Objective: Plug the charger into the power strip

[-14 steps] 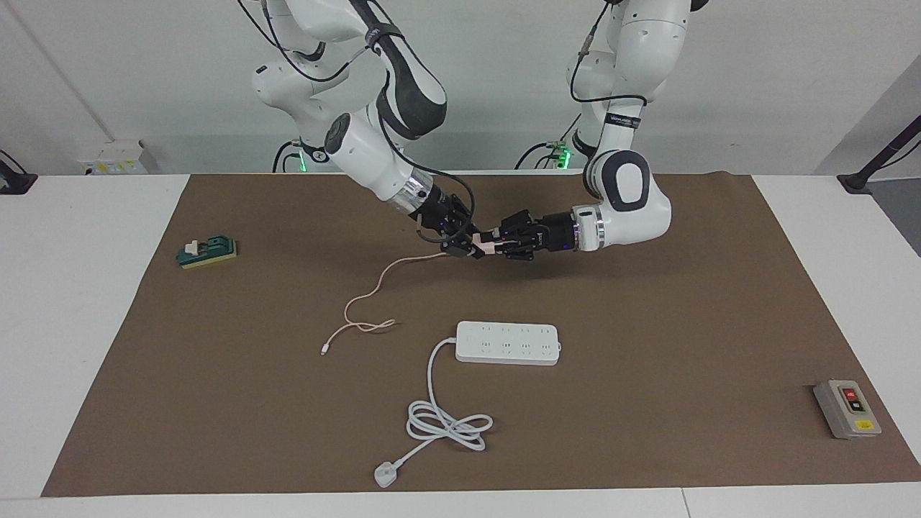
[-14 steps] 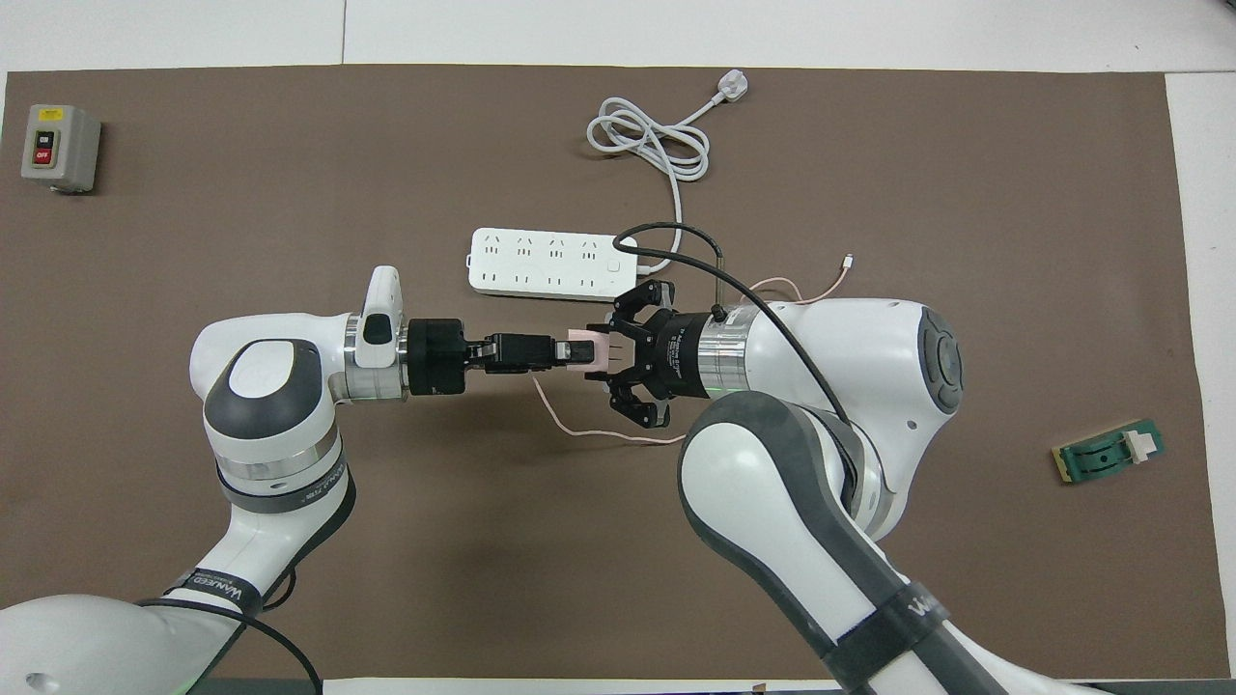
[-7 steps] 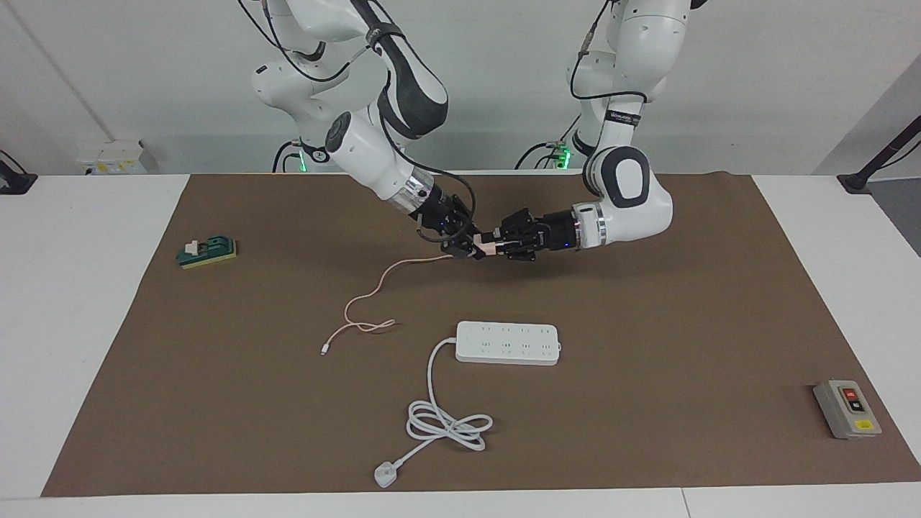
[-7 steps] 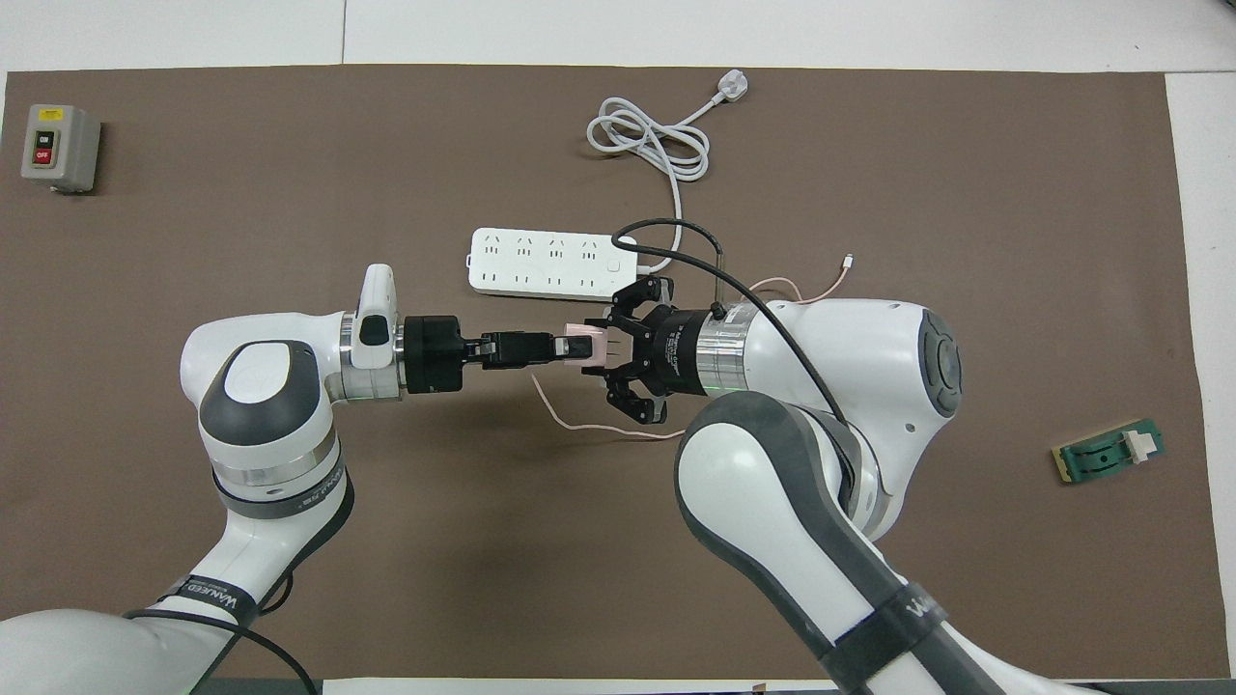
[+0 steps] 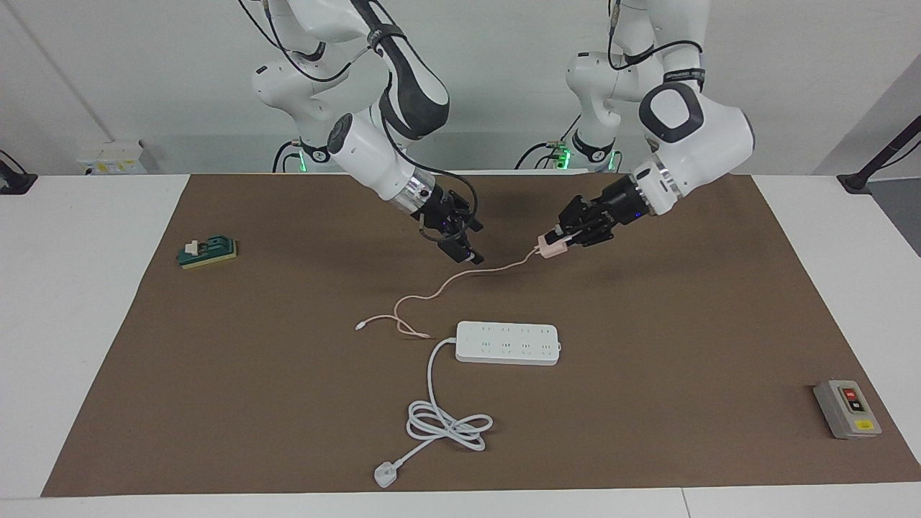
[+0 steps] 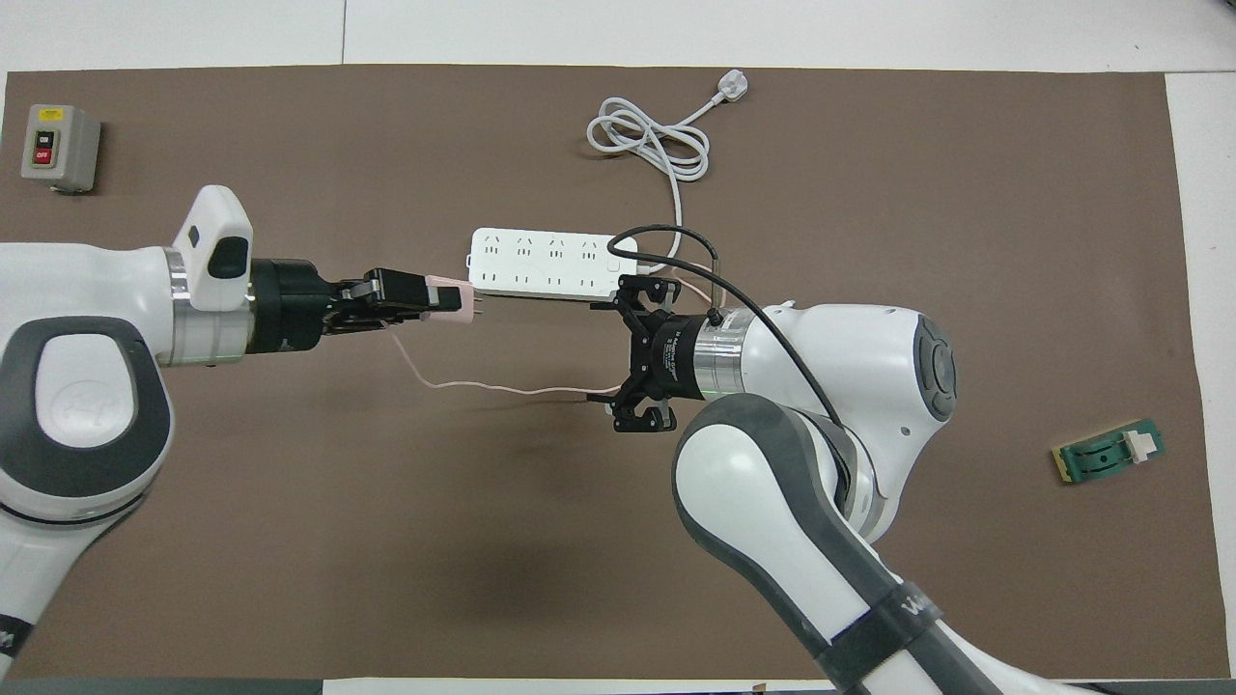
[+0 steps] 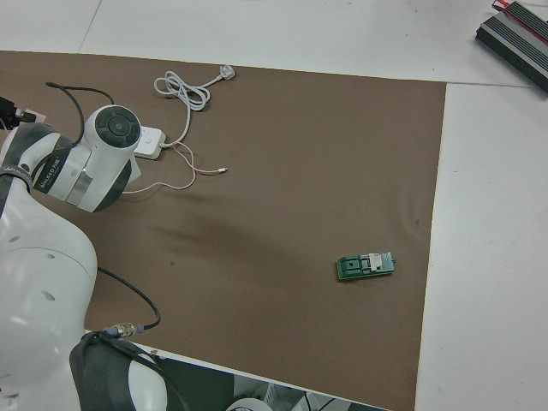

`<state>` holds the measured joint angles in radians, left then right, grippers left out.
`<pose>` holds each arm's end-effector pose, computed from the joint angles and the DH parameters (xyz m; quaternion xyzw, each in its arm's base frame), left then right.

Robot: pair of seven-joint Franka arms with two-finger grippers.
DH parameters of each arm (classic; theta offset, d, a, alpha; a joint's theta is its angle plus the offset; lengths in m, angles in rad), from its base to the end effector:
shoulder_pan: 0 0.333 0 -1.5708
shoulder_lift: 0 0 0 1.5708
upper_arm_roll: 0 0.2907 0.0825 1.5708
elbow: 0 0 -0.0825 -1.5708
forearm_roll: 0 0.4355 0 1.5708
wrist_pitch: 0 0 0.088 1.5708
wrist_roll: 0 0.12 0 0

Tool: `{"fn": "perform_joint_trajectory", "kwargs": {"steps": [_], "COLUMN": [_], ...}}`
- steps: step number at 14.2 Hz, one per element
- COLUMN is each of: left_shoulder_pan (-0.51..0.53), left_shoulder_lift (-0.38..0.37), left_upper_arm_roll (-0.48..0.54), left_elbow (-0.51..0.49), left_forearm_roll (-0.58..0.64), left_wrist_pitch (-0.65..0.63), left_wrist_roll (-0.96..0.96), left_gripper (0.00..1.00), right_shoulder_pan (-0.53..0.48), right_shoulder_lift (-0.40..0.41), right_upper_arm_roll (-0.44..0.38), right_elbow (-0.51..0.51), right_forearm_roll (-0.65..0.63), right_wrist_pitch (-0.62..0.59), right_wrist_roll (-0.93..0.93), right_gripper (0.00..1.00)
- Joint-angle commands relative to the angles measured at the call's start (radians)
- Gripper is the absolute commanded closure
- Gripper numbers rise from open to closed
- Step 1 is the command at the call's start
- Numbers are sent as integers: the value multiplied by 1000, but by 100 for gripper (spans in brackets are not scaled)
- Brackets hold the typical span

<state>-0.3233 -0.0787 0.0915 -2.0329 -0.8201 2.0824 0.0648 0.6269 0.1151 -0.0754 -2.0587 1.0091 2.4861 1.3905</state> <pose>0.5778 -0.1819 0.4534 0.9294 0.0357 0.0275 0.3662 0.5454 0.3394 0.3476 -0.6560 0.6559 0.2088 0.3095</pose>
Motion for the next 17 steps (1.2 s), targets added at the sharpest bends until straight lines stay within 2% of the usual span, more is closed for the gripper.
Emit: {"fn": "perform_joint_trajectory", "kwargs": {"steps": [1, 3, 5, 7, 9, 13, 16, 17], "left_shoulder_pan": [4, 13, 7, 9, 4, 7, 4, 4], "left_shoulder_lift": [14, 30, 46, 43, 45, 46, 42, 37], "left_upper_arm_roll": [-4, -7, -7, -6, -9, -13, -12, -13], "left_elbow": [161, 267, 304, 301, 312, 306, 295, 295], "left_forearm_roll": [223, 429, 525, 555, 634, 656, 699, 726], "left_wrist_pitch": [-161, -231, -219, -205, -205, -160, -166, -198], "left_wrist_roll": [-248, -377, -440, -474, -532, -993, -1153, -1149], "left_gripper": [100, 100, 100, 100, 100, 100, 100, 100], "right_shoulder_pan": [-9, -12, -32, -88, -175, -373, -452, -473], "right_shoulder_lift": [-23, -25, -26, -28, -35, -49, -86, -103], "right_upper_arm_roll": [0, -1, -4, -4, -4, -7, -6, -4], "right_elbow": [-21, -38, -44, -43, -34, -8, 47, 64], "right_forearm_roll": [-18, -70, -194, -337, -411, -548, -723, -766], "right_wrist_pitch": [-16, -19, -55, -133, -243, -432, -542, -579], "right_wrist_roll": [-53, -111, -165, -253, -406, -811, -1016, -1089], "right_gripper": [0, 0, 0, 0, 0, 0, 0, 0]}}
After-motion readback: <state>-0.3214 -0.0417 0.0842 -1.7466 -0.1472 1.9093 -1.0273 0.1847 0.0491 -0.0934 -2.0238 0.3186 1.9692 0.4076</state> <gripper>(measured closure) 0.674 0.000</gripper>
